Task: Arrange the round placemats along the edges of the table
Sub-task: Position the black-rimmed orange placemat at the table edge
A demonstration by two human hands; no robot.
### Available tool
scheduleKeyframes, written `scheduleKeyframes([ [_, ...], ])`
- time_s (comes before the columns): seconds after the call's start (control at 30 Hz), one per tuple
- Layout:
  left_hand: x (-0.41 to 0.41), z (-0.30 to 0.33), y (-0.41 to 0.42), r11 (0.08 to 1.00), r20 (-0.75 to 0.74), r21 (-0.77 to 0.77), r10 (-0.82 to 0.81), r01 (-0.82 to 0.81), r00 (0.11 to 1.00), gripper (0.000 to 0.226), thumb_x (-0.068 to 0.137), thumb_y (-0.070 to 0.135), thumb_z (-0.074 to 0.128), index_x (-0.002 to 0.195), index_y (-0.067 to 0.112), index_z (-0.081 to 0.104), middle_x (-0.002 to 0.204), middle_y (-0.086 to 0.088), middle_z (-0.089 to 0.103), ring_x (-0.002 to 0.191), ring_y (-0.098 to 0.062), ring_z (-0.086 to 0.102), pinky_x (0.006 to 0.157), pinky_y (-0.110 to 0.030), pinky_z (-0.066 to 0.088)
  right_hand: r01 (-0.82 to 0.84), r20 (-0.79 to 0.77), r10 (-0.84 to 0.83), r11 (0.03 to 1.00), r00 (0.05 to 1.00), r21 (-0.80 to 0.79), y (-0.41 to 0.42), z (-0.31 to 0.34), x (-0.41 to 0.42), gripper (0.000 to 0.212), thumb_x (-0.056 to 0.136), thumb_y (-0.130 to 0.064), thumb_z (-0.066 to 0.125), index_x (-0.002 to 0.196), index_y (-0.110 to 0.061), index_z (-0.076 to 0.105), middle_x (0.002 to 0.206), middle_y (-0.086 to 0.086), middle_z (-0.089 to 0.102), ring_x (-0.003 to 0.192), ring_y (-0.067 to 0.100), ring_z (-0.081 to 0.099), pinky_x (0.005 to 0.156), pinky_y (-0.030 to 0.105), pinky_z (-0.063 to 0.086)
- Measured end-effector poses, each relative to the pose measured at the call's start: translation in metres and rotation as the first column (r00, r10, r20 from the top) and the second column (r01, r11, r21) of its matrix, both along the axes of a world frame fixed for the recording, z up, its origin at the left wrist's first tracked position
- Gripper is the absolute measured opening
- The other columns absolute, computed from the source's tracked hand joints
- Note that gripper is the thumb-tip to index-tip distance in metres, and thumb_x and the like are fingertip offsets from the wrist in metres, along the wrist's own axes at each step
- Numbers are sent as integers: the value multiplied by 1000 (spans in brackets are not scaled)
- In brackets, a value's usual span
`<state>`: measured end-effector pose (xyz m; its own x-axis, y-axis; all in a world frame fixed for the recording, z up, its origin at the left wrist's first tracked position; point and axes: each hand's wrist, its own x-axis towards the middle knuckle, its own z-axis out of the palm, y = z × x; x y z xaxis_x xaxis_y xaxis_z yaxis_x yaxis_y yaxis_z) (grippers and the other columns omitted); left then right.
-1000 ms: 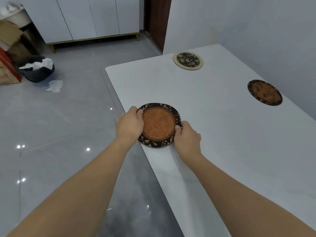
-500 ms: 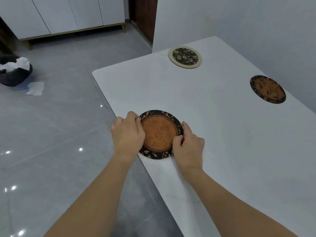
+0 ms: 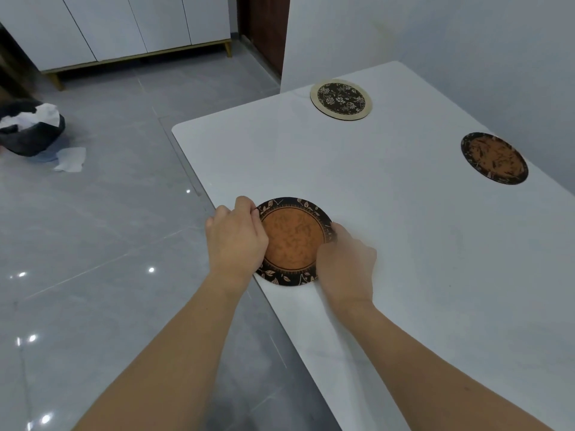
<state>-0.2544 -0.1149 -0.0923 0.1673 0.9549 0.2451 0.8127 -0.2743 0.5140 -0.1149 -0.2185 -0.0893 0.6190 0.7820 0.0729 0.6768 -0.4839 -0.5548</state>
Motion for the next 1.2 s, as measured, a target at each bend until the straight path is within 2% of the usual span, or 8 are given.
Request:
scheduleKeyframes([
  [0.17, -1, 1, -3, 1000, -19, -3, -25, 25, 999, 13, 93, 19, 44, 91, 10, 54, 70, -9, 58, 75, -32, 49, 69, -37, 34, -105, 118, 109, 994, 987, -44, -9, 7, -1, 44, 94, -20, 32, 135, -15, 47, 67, 5, 55, 75, 26, 51, 90, 36, 32],
  [0.27, 0, 6, -15, 998, 11, -36, -41, 42, 999, 14, 95, 18, 44, 91, 9, 54, 65, -5, 53, 79, -31, 48, 67, -40, 42, -113, 223, 146, 981, 964, -156, -20, 9, -3, 44, 95, -17, 32, 138, -14, 44, 68, 2, 55, 75, 26, 50, 84, 39, 31],
  [0.37, -2, 6, -27, 998, 78, -51, -31, 35, 997, 16, 96, 18, 44, 90, 8, 54, 63, -1, 47, 81, -27, 46, 59, -38, 42, -99, 240, 139, 980, 961, -173, -30, 10, -8, 43, 96, -17, 31, 138, -15, 43, 71, 0, 54, 78, 26, 50, 85, 40, 31],
  [0.57, -2, 9, -32, 996, 82, -77, -28, 35, 996, 16, 96, 21, 44, 93, 9, 54, 67, -1, 50, 90, -28, 48, 62, -43, 48, -77, 228, 106, 988, 968, -136, -36, 11, -10, 41, 96, -18, 33, 134, -13, 47, 69, -1, 54, 75, 25, 51, 87, 38, 32],
  [0.73, 0, 9, -34, 996, 97, -87, -22, 31, 995, 16, 96, 21, 44, 92, 9, 54, 65, 2, 46, 90, -28, 47, 62, -43, 48, -81, 204, 104, 989, 973, -120, -37, 15, -12, 42, 94, -16, 36, 133, -11, 50, 64, 1, 51, 72, 26, 51, 86, 38, 32],
  [0.9, -1, 10, -36, 997, 100, -77, -21, 29, 995, 18, 96, 22, 44, 91, 9, 55, 67, -2, 53, 89, -25, 46, 60, -41, 46, -82, 174, 102, 989, 979, -120, -37, 19, -12, 43, 91, -15, 37, 130, -11, 53, 66, 5, 55, 74, 27, 52, 88, 37, 32],
  [1.07, 1, 11, -38, 997, 77, -73, -7, 12, 997, 18, 97, 23, 45, 89, 10, 55, 63, 5, 43, 86, -24, 45, 57, -37, 43, -86, 133, 100, 991, 986, -107, -37, 19, -12, 44, 90, -16, 36, 131, -12, 52, 72, 9, 59, 78, 27, 51, 91, 37, 32],
  [1.2, 1, 11, -40, 996, 83, -89, -1, 9, 997, 18, 97, 23, 44, 89, 10, 55, 61, 7, 40, 87, -24, 45, 59, -41, 47, -68, 97, 77, 993, 992, -97, -37, 19, -11, 46, 89, -18, 36, 132, -14, 51, 72, 10, 59, 80, 27, 49, 92, 35, 30],
])
